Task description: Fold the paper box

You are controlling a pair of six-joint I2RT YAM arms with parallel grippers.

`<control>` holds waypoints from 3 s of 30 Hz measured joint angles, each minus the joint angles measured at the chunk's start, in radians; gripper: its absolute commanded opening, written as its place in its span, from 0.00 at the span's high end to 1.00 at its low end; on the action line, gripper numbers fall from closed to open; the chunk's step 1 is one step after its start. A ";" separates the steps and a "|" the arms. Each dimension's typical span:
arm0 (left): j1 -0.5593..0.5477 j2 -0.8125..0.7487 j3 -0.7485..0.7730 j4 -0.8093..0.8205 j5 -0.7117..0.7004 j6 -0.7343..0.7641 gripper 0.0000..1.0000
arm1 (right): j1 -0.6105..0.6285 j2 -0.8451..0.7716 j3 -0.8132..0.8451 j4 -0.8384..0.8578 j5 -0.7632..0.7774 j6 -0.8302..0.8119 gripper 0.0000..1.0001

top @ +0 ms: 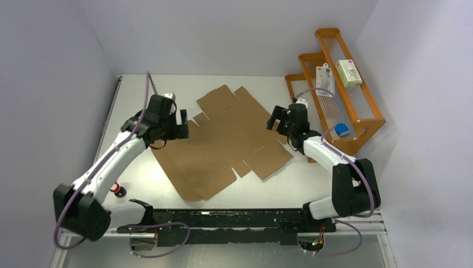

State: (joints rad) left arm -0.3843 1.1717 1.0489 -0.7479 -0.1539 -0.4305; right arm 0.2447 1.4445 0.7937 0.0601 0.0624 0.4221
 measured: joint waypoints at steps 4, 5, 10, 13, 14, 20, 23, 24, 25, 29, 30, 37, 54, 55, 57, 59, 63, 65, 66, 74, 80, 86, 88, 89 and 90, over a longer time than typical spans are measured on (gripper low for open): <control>0.040 0.188 0.080 0.097 0.054 0.070 0.02 | -0.002 -0.077 -0.074 -0.031 0.052 0.046 0.02; 0.056 0.241 0.105 0.120 0.074 0.084 0.02 | -0.003 -0.092 -0.094 -0.033 0.062 0.056 0.03; 0.130 0.507 0.233 0.205 0.153 0.142 0.02 | -0.003 -0.111 -0.167 -0.040 0.080 0.098 0.03; 0.161 0.637 0.311 0.223 0.209 0.163 0.02 | -0.003 -0.091 -0.185 -0.050 0.083 0.114 0.03; 0.171 0.679 0.337 0.225 0.227 0.171 0.02 | -0.003 -0.079 -0.185 -0.049 0.083 0.116 0.03; 0.202 0.851 0.442 0.222 0.297 0.211 0.02 | -0.003 0.015 -0.180 -0.027 0.072 0.123 0.06; 0.202 0.860 0.429 0.216 0.324 0.215 0.02 | -0.003 0.069 -0.139 0.002 0.053 0.120 0.08; 0.202 0.858 0.418 0.219 0.334 0.215 0.02 | -0.003 0.094 -0.119 0.010 0.043 0.119 0.08; 0.202 0.855 0.404 0.222 0.342 0.214 0.02 | -0.003 0.121 -0.096 0.019 0.031 0.116 0.08; 0.202 0.799 0.310 0.244 0.362 0.209 0.02 | 0.000 0.221 -0.002 0.054 -0.005 0.103 0.09; 0.203 0.777 0.278 0.247 0.362 0.208 0.02 | 0.001 0.247 0.026 0.059 -0.013 0.096 0.09; 0.204 0.612 0.058 0.273 0.371 0.187 0.02 | 0.008 0.408 0.211 0.067 -0.070 0.043 0.09; 0.201 0.208 -0.132 0.223 0.351 0.111 0.02 | 0.012 0.468 0.372 0.033 -0.181 -0.089 0.07; 0.208 0.240 -0.074 0.223 0.345 0.119 0.02 | 0.004 0.457 0.369 0.036 -0.185 -0.088 0.07; 0.218 0.320 0.047 0.233 0.342 0.132 0.02 | -0.016 0.433 0.359 0.045 -0.201 -0.084 0.08; 0.221 0.404 0.154 0.253 0.346 0.144 0.02 | -0.035 0.420 0.358 0.050 -0.213 -0.076 0.11; 0.221 0.548 0.291 0.294 0.377 0.146 0.02 | -0.066 0.423 0.360 0.050 -0.239 -0.036 0.13; 0.221 0.618 0.342 0.314 0.396 0.146 0.02 | -0.072 0.426 0.360 0.051 -0.243 -0.013 0.14; 0.221 0.658 0.374 0.316 0.405 0.146 0.02 | -0.073 0.430 0.360 0.055 -0.244 0.000 0.15; 0.232 0.962 0.681 0.322 0.488 0.171 0.02 | -0.075 0.470 0.360 0.071 -0.262 0.068 0.20; 0.240 1.095 0.842 0.305 0.539 0.205 0.02 | -0.075 0.489 0.362 0.094 -0.255 0.097 0.23; 0.245 1.152 0.871 0.310 0.575 0.218 0.02 | -0.075 0.557 0.389 0.096 -0.261 0.095 0.34; 0.247 1.164 0.872 0.310 0.589 0.220 0.02 | -0.076 0.576 0.393 0.109 -0.274 0.093 0.39; 0.248 1.170 0.874 0.311 0.592 0.222 0.02 | -0.076 0.579 0.397 0.112 -0.278 0.092 0.42; 0.248 1.178 0.875 0.312 0.597 0.224 0.02 | -0.075 0.586 0.404 0.116 -0.287 0.090 0.45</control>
State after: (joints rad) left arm -0.1360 2.3493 1.9236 -0.4355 0.4427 -0.2066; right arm 0.1696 2.0304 1.1980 0.1757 -0.2249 0.5121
